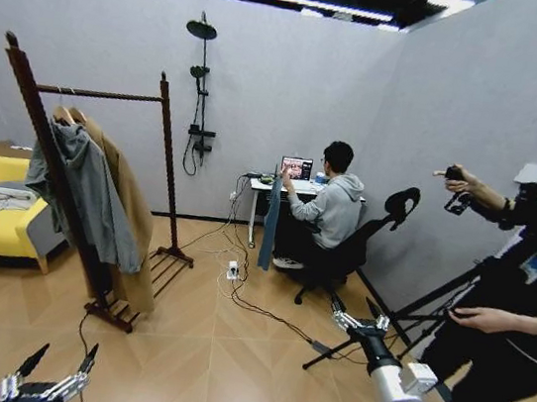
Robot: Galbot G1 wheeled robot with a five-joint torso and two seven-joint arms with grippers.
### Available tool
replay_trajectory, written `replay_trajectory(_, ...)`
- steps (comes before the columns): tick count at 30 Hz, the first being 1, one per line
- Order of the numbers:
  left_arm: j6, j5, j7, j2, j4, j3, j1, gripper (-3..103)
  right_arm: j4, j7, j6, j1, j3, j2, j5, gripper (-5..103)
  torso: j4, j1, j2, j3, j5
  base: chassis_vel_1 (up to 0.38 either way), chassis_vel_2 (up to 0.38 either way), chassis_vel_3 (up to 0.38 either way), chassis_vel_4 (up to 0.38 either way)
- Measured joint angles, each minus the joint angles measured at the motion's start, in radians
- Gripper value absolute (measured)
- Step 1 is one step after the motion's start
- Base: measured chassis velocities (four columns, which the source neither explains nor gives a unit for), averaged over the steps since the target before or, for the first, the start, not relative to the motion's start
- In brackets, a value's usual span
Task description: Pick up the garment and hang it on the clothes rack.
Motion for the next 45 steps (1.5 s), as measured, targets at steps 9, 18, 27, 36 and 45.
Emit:
replay_trajectory(9, 0.0, 0.0, 0.0, 0.0, 0.0, 0.0, 0.0, 100, 0.001, 0.0, 0.005, -0.007, 0.003, 0.002, 0.0, 100, -0.0003, 0.0, 0.0, 0.0, -0.0004, -0.311, 0.303, 0.303, -0.315)
replay_trajectory(18, 0.0, 0.0, 0.0, 0.0, 0.0, 0.0, 0.0, 100, 0.012, 0.002, 0.008, -0.014, 0.009, 0.001, 0.003, 100, 0.0, 0.0, 0.0, 0.0, 0.0007, -0.358, 0.362, 0.38, -0.367)
replay_trajectory(27, 0.0, 0.0, 0.0, 0.0, 0.0, 0.0, 0.0, 100, 0.019, 0.003, 0.008, -0.018, 0.011, 0.003, 0.003, 100, -0.0004, 0.0, 0.0, 0.0, -0.0006, -0.356, 0.355, 0.35, -0.355)
replay_trajectory(36, 0.0, 0.0, 0.0, 0.0, 0.0, 0.0, 0.0, 100, 0.019, 0.005, 0.013, -0.021, 0.009, 0.004, -0.001, 100, -0.0003, 0.0, 0.0, 0.0, -0.0014, -0.339, 0.356, 0.357, -0.361)
replay_trajectory(45, 0.0, 0.0, 0.0, 0.0, 0.0, 0.0, 0.0, 100, 0.06, 0.091, -0.065, -0.024, 0.003, 0.004, 0.002, 100, -0.0001, 0.0, 0.0, 0.0, 0.001, -0.363, 0.362, 0.336, -0.352)
